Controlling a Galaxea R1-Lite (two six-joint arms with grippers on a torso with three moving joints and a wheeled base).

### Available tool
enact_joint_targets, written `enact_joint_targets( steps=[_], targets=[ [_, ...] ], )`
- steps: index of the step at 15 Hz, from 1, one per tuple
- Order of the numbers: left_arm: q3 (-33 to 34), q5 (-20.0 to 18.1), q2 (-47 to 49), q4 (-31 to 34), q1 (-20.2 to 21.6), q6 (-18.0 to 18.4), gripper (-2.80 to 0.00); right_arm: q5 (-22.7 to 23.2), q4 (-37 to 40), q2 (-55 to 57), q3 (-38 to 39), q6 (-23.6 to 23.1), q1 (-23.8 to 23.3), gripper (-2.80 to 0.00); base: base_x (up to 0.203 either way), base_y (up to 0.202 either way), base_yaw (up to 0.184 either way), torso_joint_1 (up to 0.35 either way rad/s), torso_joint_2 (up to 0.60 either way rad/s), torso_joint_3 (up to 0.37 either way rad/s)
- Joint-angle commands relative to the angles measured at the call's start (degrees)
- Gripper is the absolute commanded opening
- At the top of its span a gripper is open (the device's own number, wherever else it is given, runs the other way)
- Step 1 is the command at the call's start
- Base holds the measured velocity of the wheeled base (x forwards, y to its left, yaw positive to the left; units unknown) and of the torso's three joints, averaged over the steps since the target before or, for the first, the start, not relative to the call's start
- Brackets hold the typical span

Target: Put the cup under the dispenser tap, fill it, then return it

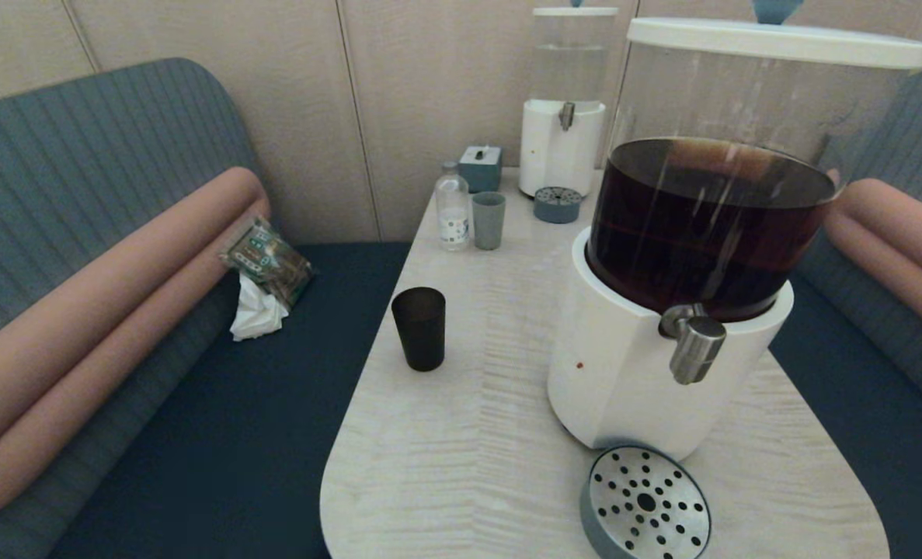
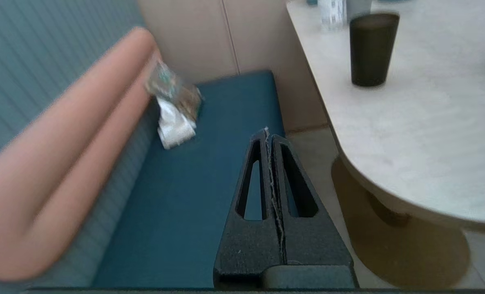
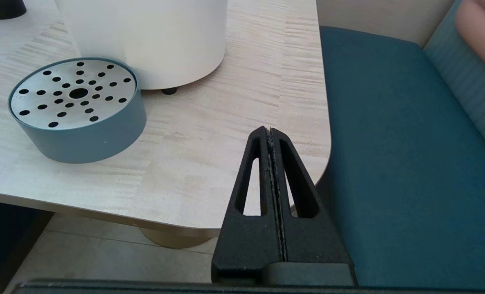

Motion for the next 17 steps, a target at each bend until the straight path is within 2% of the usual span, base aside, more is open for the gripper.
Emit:
enact_joint_targets(
  steps=[1, 3, 11, 14, 17],
  targets=[
    [2.3, -0.1, 0.1, 1.3, 0.0, -0.3, -2.8, 0.0, 0.0, 0.1, 0.0, 0.0, 0.0, -2.8, 0.0, 0.0, 0.0, 0.0, 0.0, 0.0],
    [2.3, -0.1, 0.1, 1.1, 0.0, -2.0, -2.8, 0.0, 0.0, 0.1, 0.0, 0.0, 0.0, -2.8, 0.0, 0.0, 0.0, 0.0, 0.0, 0.0],
    [2.3, -0.1, 0.2, 0.6, 0.0, -2.5, -2.8, -0.1, -1.6, 0.0, 0.4, 0.0, 0.0, -2.8, 0.0, 0.0, 0.0, 0.0, 0.0, 0.0],
    [2.3, -0.1, 0.1, 0.6, 0.0, -2.5, -2.8, -0.4, -1.7, 0.1, 0.5, 2.4, 0.0, -2.8, 0.0, 0.0, 0.0, 0.0, 0.0, 0.0],
    [2.3, -0.1, 0.2, 0.6, 0.0, -2.5, -2.8, -0.8, -2.2, 0.1, 0.6, 2.8, 0.0, -2.8, 0.0, 0.0, 0.0, 0.0, 0.0, 0.0]
  ],
)
